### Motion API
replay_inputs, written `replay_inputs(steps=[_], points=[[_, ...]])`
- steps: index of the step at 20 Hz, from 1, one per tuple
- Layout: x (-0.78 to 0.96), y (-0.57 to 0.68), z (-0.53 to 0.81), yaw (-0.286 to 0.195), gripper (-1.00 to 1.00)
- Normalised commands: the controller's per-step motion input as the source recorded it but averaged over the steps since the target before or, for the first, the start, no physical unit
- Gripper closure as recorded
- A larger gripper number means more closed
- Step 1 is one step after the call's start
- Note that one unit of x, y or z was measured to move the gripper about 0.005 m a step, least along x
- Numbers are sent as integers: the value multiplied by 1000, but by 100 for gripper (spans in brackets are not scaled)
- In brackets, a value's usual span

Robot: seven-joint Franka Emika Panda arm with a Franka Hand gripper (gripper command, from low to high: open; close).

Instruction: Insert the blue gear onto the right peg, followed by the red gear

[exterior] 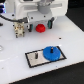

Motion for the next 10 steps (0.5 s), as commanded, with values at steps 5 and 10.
replay_inputs(steps=[5,10], points=[[-230,63,-136,0,100],[-214,160,-18,0,100]])
